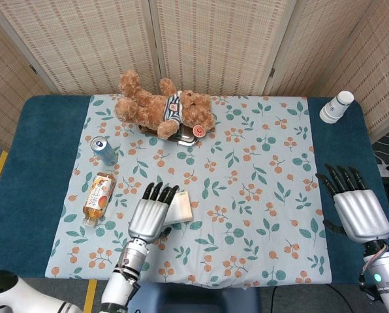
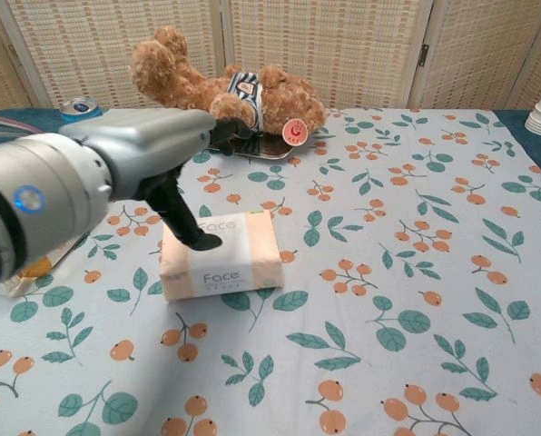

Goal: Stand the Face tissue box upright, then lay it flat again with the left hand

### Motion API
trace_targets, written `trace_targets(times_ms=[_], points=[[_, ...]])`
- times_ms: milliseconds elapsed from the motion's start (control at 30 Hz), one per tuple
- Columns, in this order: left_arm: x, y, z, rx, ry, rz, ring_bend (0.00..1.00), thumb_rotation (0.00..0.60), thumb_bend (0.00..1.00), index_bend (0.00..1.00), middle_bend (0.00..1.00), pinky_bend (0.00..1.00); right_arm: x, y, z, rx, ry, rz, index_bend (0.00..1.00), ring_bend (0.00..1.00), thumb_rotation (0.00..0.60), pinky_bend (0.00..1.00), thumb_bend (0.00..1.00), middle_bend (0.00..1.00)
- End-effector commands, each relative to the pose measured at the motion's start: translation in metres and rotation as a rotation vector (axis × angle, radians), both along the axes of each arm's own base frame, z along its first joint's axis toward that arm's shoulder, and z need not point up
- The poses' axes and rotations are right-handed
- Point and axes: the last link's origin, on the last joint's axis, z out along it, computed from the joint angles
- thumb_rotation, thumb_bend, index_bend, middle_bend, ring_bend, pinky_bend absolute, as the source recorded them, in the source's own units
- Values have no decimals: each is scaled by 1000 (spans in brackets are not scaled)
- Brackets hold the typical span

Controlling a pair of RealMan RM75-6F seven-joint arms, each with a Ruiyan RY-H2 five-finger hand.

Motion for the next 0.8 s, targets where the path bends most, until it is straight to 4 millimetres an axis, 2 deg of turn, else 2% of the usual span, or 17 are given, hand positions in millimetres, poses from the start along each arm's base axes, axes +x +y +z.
trace_targets(times_ms=[33, 233, 367, 533, 800], points=[[22, 4, -20, 8, 42, 50, 0, 600, 197, 7, 105, 46, 0, 0, 1, -5, -4, 0, 121, 0, 600, 0, 122, 2], [35, 4, -47, -9, 84, 65, 0, 600, 198, 0, 106, 45, 0, -1, 3, -6, -12, -5, 121, 0, 600, 0, 121, 2], [38, 16, -60, 7, 114, 80, 0, 600, 198, 0, 106, 44, 0, -1, 5, -6, -22, -2, 121, 0, 600, 0, 122, 2], [33, 28, -65, 16, 128, 120, 0, 600, 198, 0, 106, 44, -2, -3, 8, -10, -28, -9, 121, 0, 600, 0, 122, 2], [26, 36, -68, 7, 127, 156, 0, 600, 199, 0, 106, 44, -3, -4, 5, 0, -23, -17, 122, 0, 600, 0, 121, 2]])
